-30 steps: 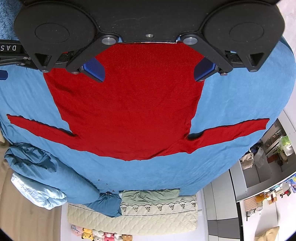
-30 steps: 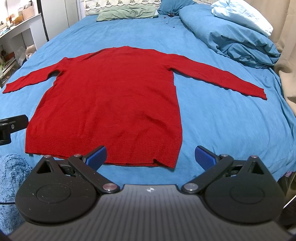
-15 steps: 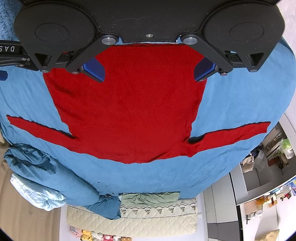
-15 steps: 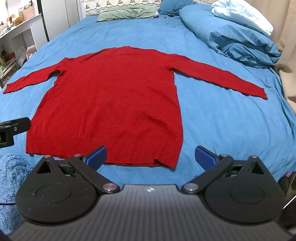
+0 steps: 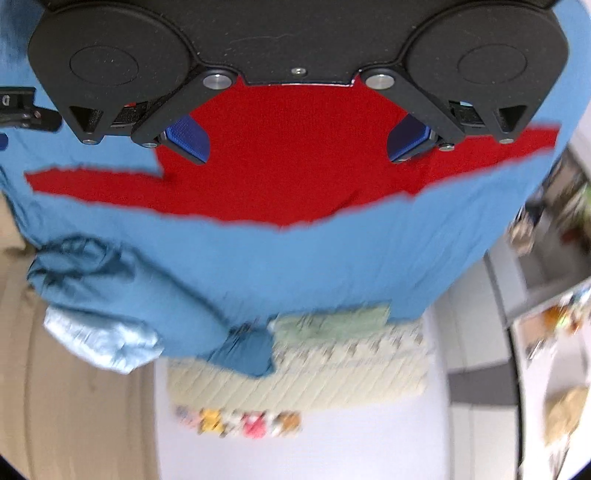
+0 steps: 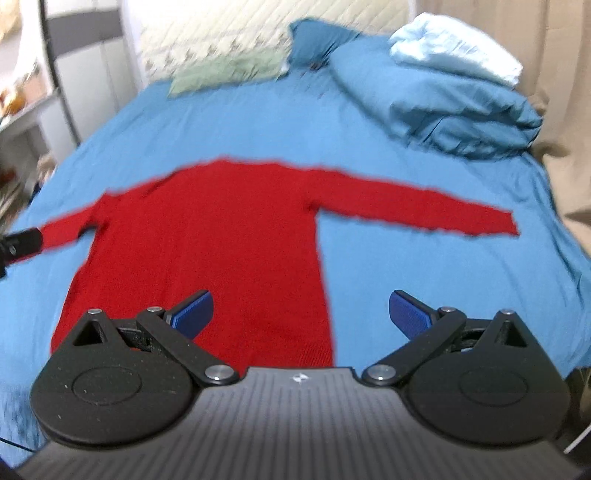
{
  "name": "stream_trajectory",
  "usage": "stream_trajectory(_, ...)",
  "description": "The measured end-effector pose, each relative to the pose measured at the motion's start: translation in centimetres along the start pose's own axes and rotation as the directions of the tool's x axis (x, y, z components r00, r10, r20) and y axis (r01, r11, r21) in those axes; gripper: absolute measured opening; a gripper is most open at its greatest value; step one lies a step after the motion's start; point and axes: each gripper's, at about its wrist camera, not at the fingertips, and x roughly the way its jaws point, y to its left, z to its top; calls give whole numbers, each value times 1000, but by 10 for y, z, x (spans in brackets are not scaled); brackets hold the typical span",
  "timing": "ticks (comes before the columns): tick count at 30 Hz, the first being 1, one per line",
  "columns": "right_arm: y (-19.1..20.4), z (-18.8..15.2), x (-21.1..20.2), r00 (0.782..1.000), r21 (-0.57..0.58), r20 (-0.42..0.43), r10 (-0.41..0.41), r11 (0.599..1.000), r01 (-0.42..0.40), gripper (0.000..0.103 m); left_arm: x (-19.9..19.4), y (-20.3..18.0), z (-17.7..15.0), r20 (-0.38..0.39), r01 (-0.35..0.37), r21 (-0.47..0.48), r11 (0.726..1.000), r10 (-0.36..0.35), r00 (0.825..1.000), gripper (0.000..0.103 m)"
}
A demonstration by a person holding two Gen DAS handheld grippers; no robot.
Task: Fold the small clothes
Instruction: 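Lower both tools toward the body of the red sweater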
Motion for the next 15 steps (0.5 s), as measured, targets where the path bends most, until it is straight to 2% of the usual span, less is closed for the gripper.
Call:
stream_trajectory(3,-29,32,19,999,64,27,-27,998,25,103,42,-19,41,20,30,27,999,-31,999,103)
stream_trajectory(7,-76,61,54,993,155,65,-96,984,85,103,115,-50,73,-31,101,30,994,-100,994,103)
stream_trajectory(11,-129,68,102,986,252,50,-158,957,141,103,196,-85,79,-98,138,25,990,-135,986,103)
stream_trajectory(15,-179,55,150,980,358,-5,-199,915,188,103,272,-114,63,-209,172,23,985,-163,964,103)
